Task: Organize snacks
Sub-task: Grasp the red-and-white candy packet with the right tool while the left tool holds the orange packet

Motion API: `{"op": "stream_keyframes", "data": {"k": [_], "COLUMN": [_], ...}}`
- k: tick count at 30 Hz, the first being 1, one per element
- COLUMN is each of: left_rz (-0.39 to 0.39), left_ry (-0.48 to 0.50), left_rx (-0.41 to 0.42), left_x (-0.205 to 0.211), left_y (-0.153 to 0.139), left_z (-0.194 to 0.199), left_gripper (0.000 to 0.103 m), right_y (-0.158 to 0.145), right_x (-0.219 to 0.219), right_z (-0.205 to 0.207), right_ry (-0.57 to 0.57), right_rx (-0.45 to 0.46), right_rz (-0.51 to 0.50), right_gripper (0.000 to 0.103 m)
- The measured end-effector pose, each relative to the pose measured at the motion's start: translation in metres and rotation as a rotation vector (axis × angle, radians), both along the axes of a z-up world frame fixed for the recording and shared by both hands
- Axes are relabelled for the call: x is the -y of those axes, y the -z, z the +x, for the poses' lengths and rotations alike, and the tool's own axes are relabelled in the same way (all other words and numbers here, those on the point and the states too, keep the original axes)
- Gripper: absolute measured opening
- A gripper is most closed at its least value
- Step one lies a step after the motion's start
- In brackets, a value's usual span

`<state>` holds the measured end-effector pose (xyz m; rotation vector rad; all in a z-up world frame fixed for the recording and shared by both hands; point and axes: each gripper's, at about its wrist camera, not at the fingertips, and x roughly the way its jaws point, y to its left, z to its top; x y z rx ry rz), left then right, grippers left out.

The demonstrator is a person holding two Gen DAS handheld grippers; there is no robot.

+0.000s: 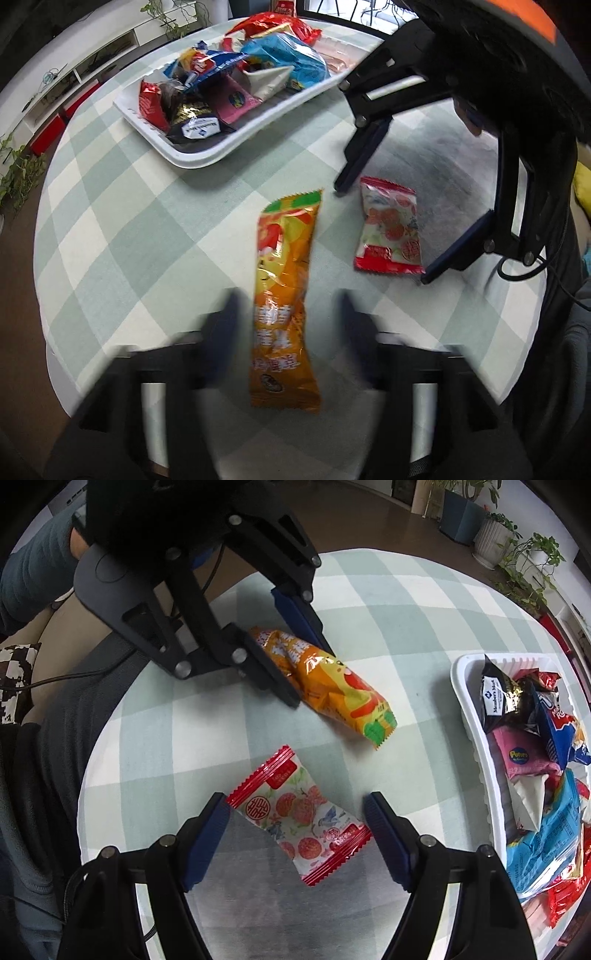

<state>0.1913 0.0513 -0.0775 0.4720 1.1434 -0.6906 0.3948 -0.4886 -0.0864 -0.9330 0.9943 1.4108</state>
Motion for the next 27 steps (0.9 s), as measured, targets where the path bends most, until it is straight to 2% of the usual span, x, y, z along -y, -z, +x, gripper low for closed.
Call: {"op": "stream_keyframes", "data": {"k": [2, 5, 8, 10, 11, 12, 14, 22, 25, 27], "left_rz": [0.049, 0.018, -0.003, -0.007, 0.005, 0.017, 0.032, 0.091, 0.065, 0.023], "left_ry": [0.012, -0.02, -0.039, -0.051, -0.049, -0.044, -0.034, -0.044, -0.05, -0.069], "left_rx": [0.014, 0.012, 0.022, 0.021, 0.021, 0.02, 0.029, 0.078, 0.1, 0.099], "left_x": [0.004, -0.001, -0.004, -0.005, -0.004, -0.002, 0.001, 0.014, 0.018, 0.018], "left_y": [0.008, 0.007, 0.002, -0.003, -0.005, -0.005, -0.006, -0.007, -0.012, -0.017], "left_z": [-0.005, -0.003, -0.001, 0.002, 0.003, 0.004, 0.002, -0.008, -0.016, -0.019], "left_gripper": [0.103, 0.101, 0.072, 0.027, 0.023, 0.023, 0.022, 0.017, 0.015, 0.015], "right_y": [0.0, 0.0, -0.001, -0.002, -0.004, -0.006, -0.009, -0.014, -0.016, -0.03], "right_x": [-0.001, -0.002, -0.003, -0.002, 0.0, 0.001, 0.002, 0.011, 0.026, 0.041], "right_z": [0.004, 0.005, 0.005, 0.009, 0.009, 0.009, 0.014, -0.002, -0.009, -0.007], "right_ry": [-0.015, -0.05, -0.075, -0.068, -0.059, -0.051, -0.041, 0.015, 0.102, 0.224], "right_rx": [-0.008, 0.01, 0.032, 0.034, 0.036, 0.04, 0.05, 0.142, 0.176, 0.16], "right_rz": [-0.007, -0.023, -0.023, -0.025, -0.024, -0.025, -0.032, 0.008, 0.069, 0.168], "right_gripper": [0.078, 0.079, 0.076, 0.07, 0.063, 0.059, 0.038, 0.033, 0.033, 0.033]}}
